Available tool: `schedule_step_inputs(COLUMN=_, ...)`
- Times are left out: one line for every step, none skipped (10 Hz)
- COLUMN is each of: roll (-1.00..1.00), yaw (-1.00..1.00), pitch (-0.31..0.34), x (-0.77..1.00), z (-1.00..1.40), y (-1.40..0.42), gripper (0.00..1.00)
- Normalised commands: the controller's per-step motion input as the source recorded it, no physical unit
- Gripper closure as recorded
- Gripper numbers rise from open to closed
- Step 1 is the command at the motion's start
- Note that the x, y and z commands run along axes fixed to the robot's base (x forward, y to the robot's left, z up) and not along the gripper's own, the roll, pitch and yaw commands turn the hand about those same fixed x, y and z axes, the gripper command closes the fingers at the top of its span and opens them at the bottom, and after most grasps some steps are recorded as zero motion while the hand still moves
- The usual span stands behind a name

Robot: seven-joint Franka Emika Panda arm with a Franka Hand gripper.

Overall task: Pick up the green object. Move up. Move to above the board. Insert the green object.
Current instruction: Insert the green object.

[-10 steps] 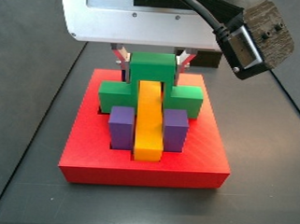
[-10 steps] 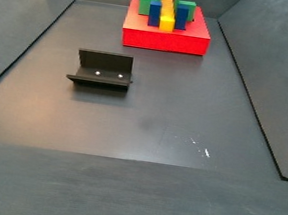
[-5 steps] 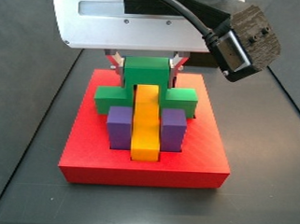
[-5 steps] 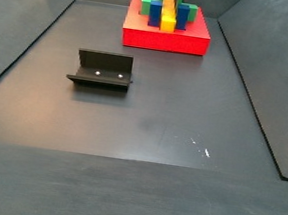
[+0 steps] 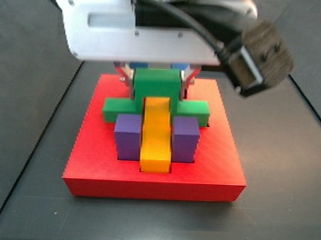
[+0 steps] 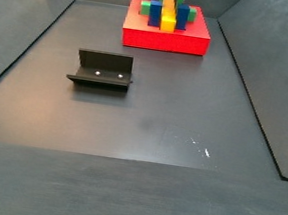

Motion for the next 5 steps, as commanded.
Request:
schedule_step_inputs(roll=0.15, yaw=0.03, pitch=-0.094, x=-0.05, z=-0.5, y=-0.03, gripper=1.0)
schedule_step_inputs(roll=0.17, yaw=0.03, pitch=-0.093, x=-0.08, z=-0.51, y=-0.03, gripper=1.0)
schedule_step_inputs(roll=0.15, yaw=0.01, pitch=-0.074, x=-0.09, z=-0.5, y=-0.01, gripper=1.0)
schedule_step_inputs(roll=0.0, yaw=0.01, pitch=-0.046, x=0.0, z=-0.21, y=0.0, gripper=1.0)
schedule_step_inputs(roll=0.0, yaw=0.0, pitch=0.0, x=0.0, z=0.0, y=0.0, gripper=1.0)
